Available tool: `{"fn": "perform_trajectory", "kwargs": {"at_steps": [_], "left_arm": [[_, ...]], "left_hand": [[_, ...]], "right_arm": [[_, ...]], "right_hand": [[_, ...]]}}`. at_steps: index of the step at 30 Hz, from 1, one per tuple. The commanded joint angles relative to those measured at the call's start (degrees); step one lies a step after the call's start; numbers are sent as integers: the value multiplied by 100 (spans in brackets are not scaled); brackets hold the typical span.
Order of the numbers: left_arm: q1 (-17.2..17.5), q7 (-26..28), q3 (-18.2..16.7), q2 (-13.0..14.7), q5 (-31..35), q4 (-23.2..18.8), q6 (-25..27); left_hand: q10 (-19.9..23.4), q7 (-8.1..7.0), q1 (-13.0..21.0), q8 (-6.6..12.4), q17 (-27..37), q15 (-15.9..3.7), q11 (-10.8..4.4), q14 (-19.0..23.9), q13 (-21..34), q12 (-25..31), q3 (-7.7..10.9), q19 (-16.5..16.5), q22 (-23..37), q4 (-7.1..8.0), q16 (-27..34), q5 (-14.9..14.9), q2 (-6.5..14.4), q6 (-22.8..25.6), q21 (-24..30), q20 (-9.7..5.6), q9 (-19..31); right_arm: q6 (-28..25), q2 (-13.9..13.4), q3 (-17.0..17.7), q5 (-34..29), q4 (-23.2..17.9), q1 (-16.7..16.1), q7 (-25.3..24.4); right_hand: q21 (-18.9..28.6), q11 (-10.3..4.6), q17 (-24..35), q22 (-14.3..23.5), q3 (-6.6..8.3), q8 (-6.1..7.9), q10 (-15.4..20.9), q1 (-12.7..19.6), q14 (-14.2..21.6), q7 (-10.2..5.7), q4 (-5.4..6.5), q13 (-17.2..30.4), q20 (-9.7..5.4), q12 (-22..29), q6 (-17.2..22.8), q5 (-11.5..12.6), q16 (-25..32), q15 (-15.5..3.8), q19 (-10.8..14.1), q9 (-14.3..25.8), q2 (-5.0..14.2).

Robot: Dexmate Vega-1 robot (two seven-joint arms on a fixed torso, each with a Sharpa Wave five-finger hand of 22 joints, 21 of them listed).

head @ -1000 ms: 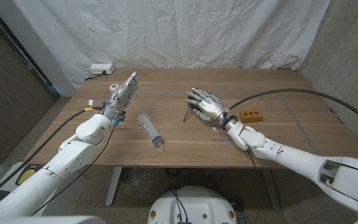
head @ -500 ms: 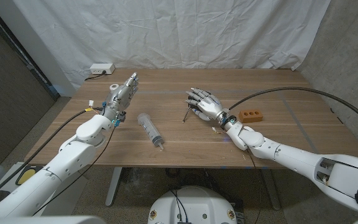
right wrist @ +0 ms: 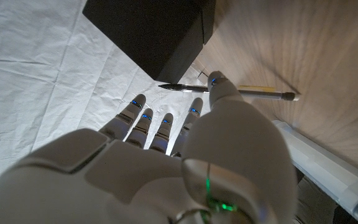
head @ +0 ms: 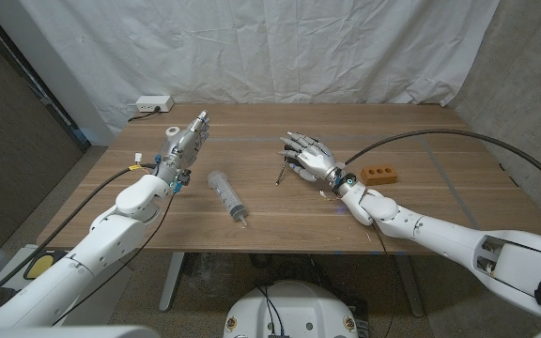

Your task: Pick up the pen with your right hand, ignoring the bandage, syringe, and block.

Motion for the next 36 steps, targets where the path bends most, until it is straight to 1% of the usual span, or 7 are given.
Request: {"fn": "perform_trajectory", "kwargs": {"at_steps": [1,10,16,28,30,33,36], "left_arm": [[10,4,-10,-17,0,3,-41],[-9,-12,22,-49,2,35,-52],[-4,6,33,-45,16,17,-36],[30,56,39,-44,12,-23,11],[43,86,35,-26,14,-52,52],[74,102,18,-18,3,-68,56],[87,107,4,-6,-12,-73,72]], "left_hand": [[12,9,56,-1,9,15,-6,11,11,-13,-50,-29,31,10,-24,-30,-9,10,14,-197,13],[9,2,62,1,9,18,-6,8,11,-14,-63,-29,31,11,-24,-30,-3,13,14,-188,13],[16,4,69,0,9,20,-16,6,11,-11,-71,-32,31,10,-24,-30,1,10,13,-189,13],[9,-2,81,0,9,18,-11,5,11,-13,-88,-34,31,10,-24,-31,11,8,12,-189,13],[9,5,83,1,9,21,-13,7,11,-13,-90,-34,31,10,-23,-31,12,10,13,-188,13],[8,5,86,1,9,17,-11,4,11,-13,-94,-34,31,10,-24,-31,14,10,13,-188,13],[7,2,89,1,9,18,-7,5,11,-14,-98,-36,31,10,-23,-31,16,8,12,-188,13]], "right_arm": [[48,31,-53,28,69,72,-37],[56,-16,-42,37,16,62,-62],[102,-23,-39,53,7,59,-44],[238,308,-150,141,552,192,-318],[238,365,-200,145,640,225,-332],[238,376,-240,181,675,248,-319],[228,360,-248,232,688,251,-334]], "right_hand": [[38,-38,22,29,-33,115,109,-24,93,4,25,22,-394,52,206,53,41,-93,69,38,40],[52,-92,26,30,-67,210,209,-41,188,-3,35,23,-375,90,423,68,63,-127,119,62,47],[61,-235,29,33,-100,257,470,-58,240,-3,47,16,-366,184,607,84,61,-145,156,38,64],[75,-454,6,38,-156,452,883,-42,426,-6,59,-33,-376,287,1490,78,51,-181,243,-73,176],[76,-408,4,39,-174,403,775,-19,421,-18,35,-36,-384,233,1444,77,38,-186,252,-102,143],[65,-332,20,43,-215,146,650,11,398,-7,5,-34,-377,157,1015,97,17,-187,239,-174,104],[61,-312,25,44,-222,50,629,31,391,-7,-6,-32,-378,139,847,111,12,-194,234,-190,105]]}}
